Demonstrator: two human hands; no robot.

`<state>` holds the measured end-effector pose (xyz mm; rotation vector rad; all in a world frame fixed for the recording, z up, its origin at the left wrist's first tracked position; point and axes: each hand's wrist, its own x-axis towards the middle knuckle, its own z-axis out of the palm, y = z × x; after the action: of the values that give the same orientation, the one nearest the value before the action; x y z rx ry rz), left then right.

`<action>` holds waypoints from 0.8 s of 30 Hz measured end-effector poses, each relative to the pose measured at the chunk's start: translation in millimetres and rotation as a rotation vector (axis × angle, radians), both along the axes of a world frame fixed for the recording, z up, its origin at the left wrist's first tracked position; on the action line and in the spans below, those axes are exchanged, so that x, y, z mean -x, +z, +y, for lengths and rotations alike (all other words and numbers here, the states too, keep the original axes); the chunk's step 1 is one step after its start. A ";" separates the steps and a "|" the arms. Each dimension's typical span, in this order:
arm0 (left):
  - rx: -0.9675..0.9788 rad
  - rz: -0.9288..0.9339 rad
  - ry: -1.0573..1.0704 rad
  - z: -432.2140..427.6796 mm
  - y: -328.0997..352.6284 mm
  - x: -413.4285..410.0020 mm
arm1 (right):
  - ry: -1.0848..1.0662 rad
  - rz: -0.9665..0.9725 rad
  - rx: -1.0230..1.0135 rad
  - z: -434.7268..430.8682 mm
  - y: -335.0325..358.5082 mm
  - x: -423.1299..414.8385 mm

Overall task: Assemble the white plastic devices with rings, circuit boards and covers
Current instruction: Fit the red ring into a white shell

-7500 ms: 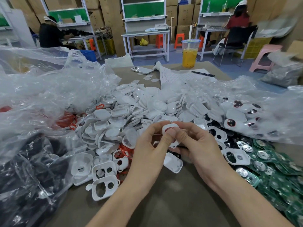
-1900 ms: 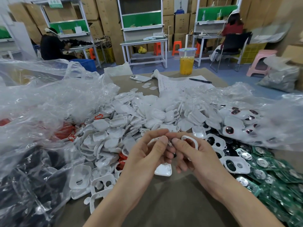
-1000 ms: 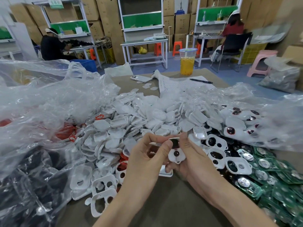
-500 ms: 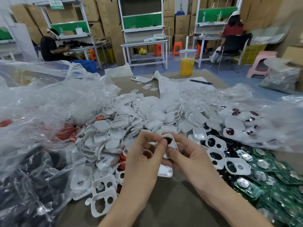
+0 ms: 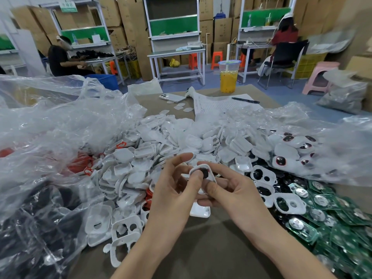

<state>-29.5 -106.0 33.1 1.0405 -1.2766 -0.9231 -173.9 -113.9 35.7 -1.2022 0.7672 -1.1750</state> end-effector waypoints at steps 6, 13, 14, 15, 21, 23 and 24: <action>0.015 -0.101 0.041 0.9 -3.4 0.1 | 0.023 0.004 0.021 0.8 0.6 -0.4; -0.012 -0.086 0.019 0.5 -1.7 0.5 | 0.026 0.005 0.030 1.8 1.0 1.1; -0.009 -0.098 0.021 0.2 -2.2 0.3 | 0.022 0.011 0.030 1.6 0.8 1.1; 0.001 -0.115 0.034 0.0 -2.8 0.4 | 0.016 0.017 0.033 1.2 0.3 1.1; 0.071 -0.249 0.183 1.9 -1.9 2.8 | -0.011 0.065 0.060 0.2 -1.1 2.6; 0.106 -0.303 0.201 0.9 -1.1 2.1 | -0.012 0.044 0.044 -0.1 -0.3 2.2; 0.109 -0.311 0.196 0.7 -1.1 1.3 | -0.017 0.038 0.031 -0.2 0.0 2.0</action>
<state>-30.8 -105.3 32.0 1.2315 -1.4326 -0.5499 -175.9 -114.1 35.7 -1.2495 0.7914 -1.1847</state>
